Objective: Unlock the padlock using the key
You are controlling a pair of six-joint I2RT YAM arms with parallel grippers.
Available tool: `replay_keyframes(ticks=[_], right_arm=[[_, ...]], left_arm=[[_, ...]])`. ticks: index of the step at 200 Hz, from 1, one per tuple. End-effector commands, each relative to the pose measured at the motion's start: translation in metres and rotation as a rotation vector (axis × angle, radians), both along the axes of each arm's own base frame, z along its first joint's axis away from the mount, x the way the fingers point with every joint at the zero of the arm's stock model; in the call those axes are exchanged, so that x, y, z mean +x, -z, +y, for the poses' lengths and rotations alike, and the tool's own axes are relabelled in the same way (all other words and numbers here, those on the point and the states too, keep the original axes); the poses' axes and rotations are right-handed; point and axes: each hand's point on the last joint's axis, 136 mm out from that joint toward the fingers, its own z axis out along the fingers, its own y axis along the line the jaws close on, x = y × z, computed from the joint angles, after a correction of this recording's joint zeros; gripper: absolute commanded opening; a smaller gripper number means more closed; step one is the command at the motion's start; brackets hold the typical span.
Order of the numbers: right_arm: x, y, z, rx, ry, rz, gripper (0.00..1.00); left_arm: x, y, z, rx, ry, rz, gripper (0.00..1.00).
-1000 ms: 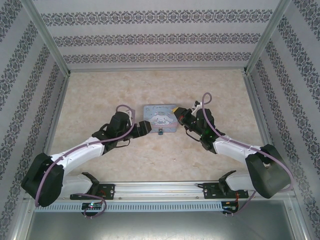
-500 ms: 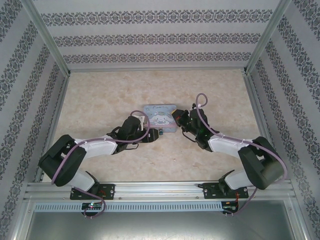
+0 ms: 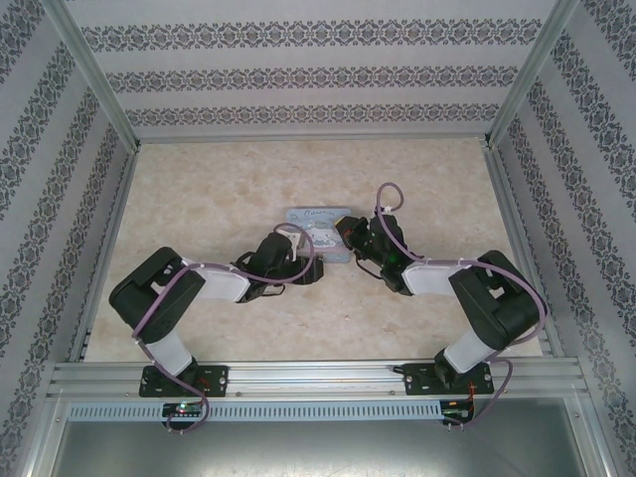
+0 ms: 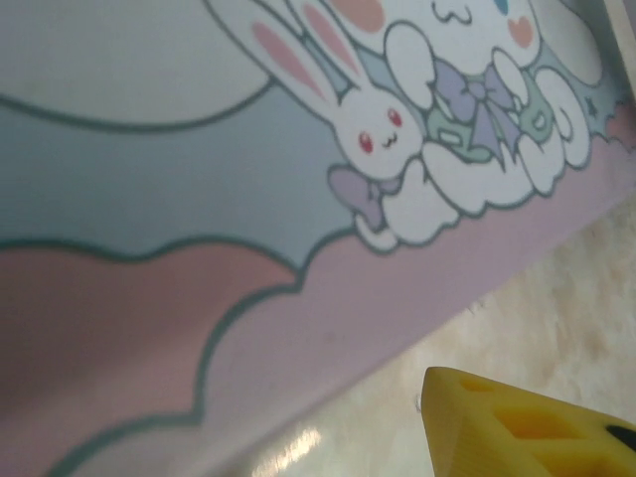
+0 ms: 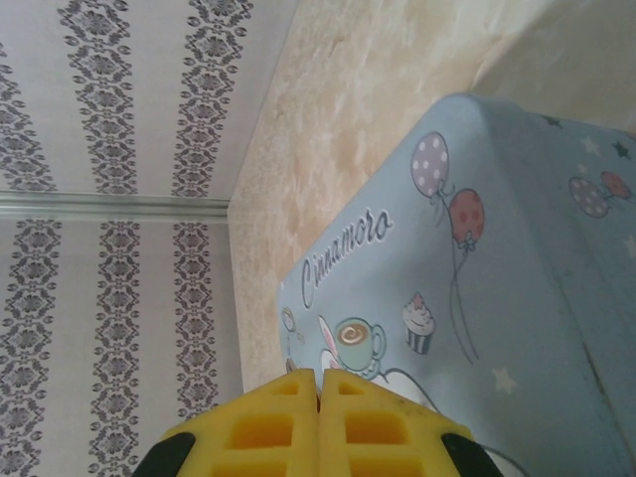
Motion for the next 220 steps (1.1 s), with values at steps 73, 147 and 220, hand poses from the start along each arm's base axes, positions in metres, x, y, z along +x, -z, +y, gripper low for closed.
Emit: replay_keyframes(ticks=[73,147,220], right_arm=[[0.024,0.003,-0.009,0.075,0.007,-0.03,0.0],[0.024,0.005,-0.009,0.075,0.002,-0.03,0.0],[0.023,0.011,-0.011,0.07,0.012,-0.022,0.0]], left_arm=[[0.039,0.004,-0.008,0.111,0.0,-0.189,0.59],[0.042,0.002,-0.035,0.051,0.109,-0.209,0.59],[0.041,-0.027,-0.056,-0.162,0.101,-0.181,0.59]])
